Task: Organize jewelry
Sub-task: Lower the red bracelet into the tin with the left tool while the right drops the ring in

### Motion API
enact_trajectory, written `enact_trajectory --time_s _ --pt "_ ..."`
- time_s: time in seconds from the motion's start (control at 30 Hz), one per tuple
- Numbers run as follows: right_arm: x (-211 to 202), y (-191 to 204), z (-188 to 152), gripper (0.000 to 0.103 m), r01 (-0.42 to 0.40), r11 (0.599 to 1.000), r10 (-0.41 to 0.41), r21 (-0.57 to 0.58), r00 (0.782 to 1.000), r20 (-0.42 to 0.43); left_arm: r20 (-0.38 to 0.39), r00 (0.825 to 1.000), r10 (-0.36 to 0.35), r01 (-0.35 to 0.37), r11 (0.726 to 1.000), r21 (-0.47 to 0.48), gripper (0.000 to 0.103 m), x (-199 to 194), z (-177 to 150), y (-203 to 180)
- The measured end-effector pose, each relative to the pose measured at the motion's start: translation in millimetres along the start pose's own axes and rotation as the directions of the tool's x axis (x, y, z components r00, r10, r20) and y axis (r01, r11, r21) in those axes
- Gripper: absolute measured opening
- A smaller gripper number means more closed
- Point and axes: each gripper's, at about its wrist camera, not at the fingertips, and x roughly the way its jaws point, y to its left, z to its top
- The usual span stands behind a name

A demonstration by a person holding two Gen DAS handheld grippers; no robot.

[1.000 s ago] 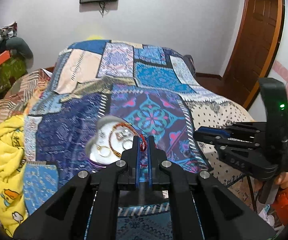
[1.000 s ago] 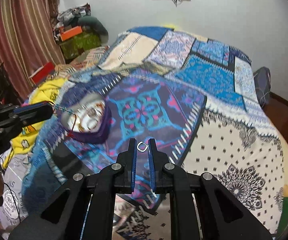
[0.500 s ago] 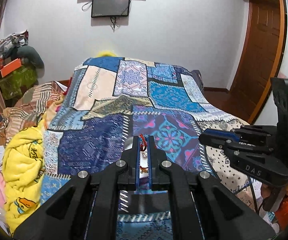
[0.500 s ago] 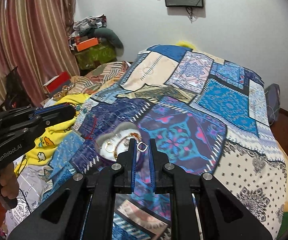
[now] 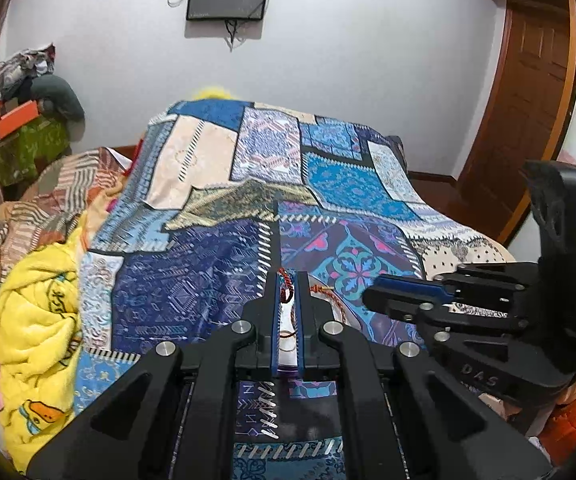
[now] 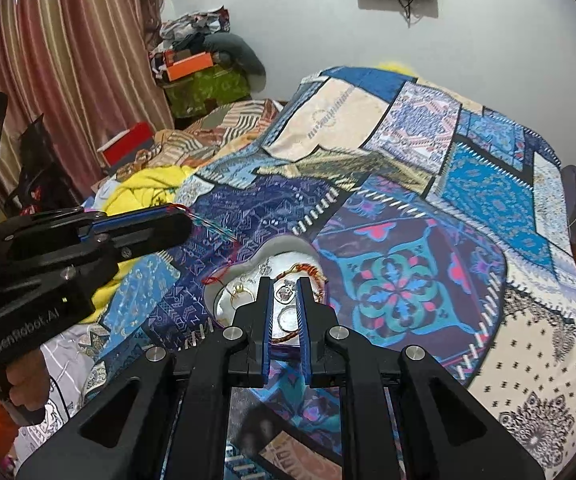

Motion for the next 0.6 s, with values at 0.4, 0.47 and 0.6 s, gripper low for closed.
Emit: enact_trajectory --time_s 0.4,0.47,0.6 --pt "27 0 -4 0.010 -0.017 1.000 0.018 0.003 0.998 -0.061 -0.100 0.993 -0.058 0.058 0.998 0.001 0.005 38 -22 3" --pt "31 -1 -5 0.010 -0.020 1.000 0.021 0.008 0.997 -0.074 -0.112 0.992 -0.062 0.062 0.998 -0.008 0.005 42 -24 6" --pt "36 -2 -6 0.010 -0.007 1.000 0.008 0.012 0.996 -0.086 -0.124 0.990 -0.062 0.061 0.998 -0.014 0.005 47 -27 10"
